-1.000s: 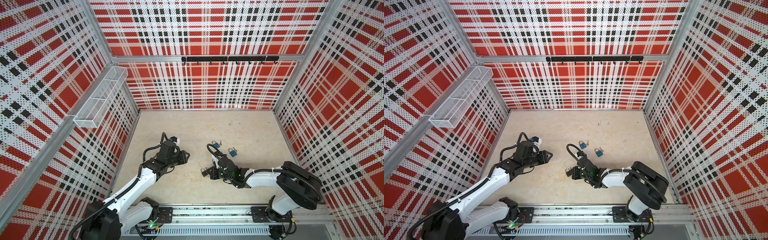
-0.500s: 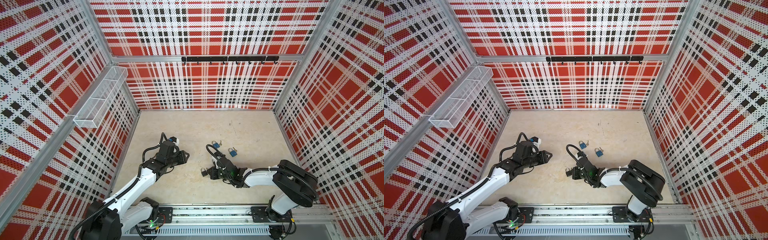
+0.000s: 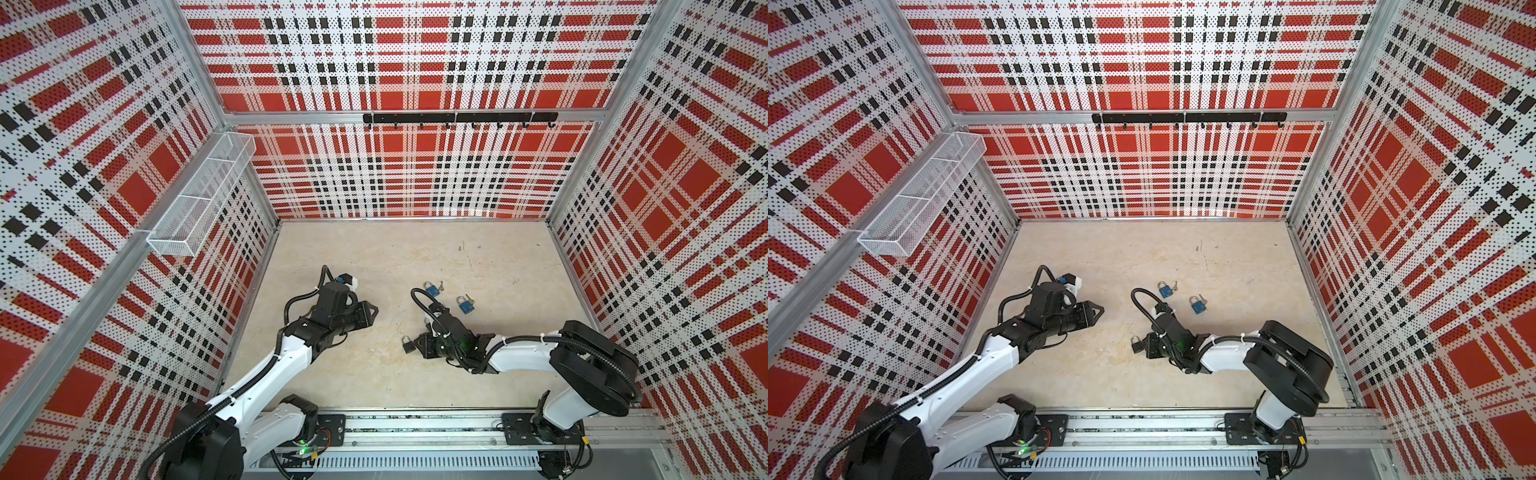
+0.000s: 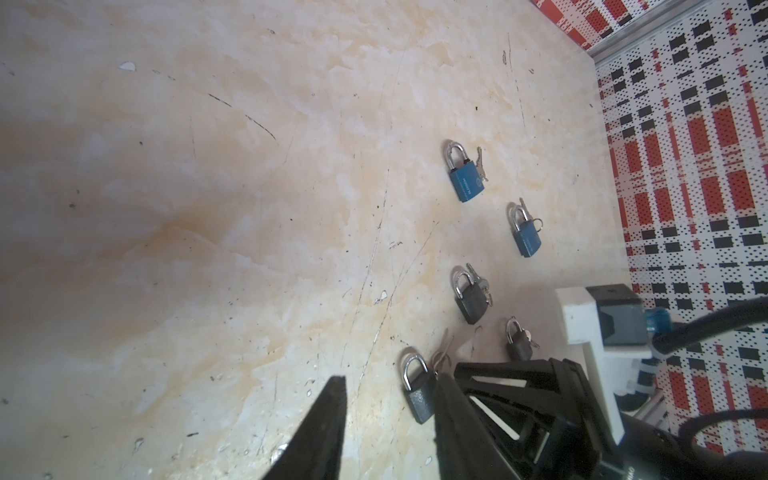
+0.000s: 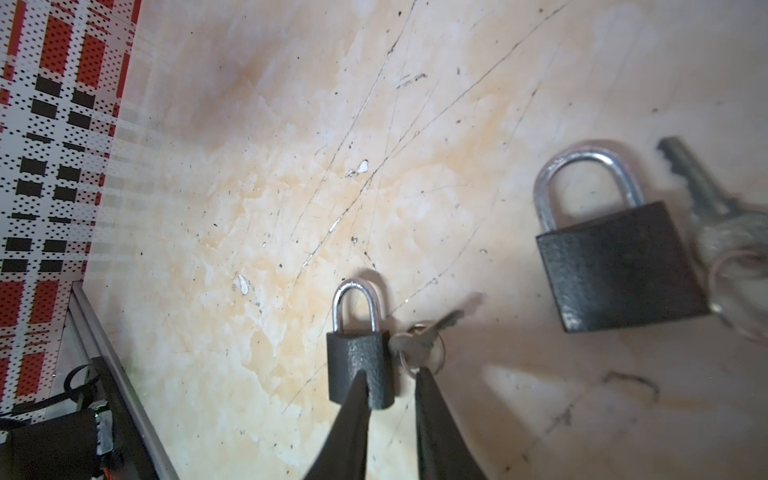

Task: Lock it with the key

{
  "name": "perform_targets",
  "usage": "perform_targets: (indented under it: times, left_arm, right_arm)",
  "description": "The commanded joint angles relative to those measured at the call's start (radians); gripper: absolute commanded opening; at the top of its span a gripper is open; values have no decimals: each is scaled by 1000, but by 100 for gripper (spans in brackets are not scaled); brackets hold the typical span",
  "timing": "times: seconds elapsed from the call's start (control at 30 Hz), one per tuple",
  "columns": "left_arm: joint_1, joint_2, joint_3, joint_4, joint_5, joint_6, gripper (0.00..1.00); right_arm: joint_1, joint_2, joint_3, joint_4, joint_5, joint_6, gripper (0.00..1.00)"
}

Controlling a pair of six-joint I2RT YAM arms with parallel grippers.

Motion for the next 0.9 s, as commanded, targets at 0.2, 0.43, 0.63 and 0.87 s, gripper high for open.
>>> perform_targets:
  times: [0.2, 0.43, 0.63, 0.87]
  left_arm:
    - [-6, -53, 22, -7, -92, 19, 40]
    - [-43, -63, 97, 41, -319, 78, 42]
    - [-51, -19, 214, -4, -465, 198, 54]
    - [5, 13, 224, 103, -528, 228, 99]
  right_arm:
    - [7, -198, 125, -205, 121, -134, 27]
    - [-119, -349, 191, -313, 170, -289, 40]
    - [-314, -494, 167, -296, 226, -414, 74]
    - [-561, -533, 157, -327, 179, -479, 100]
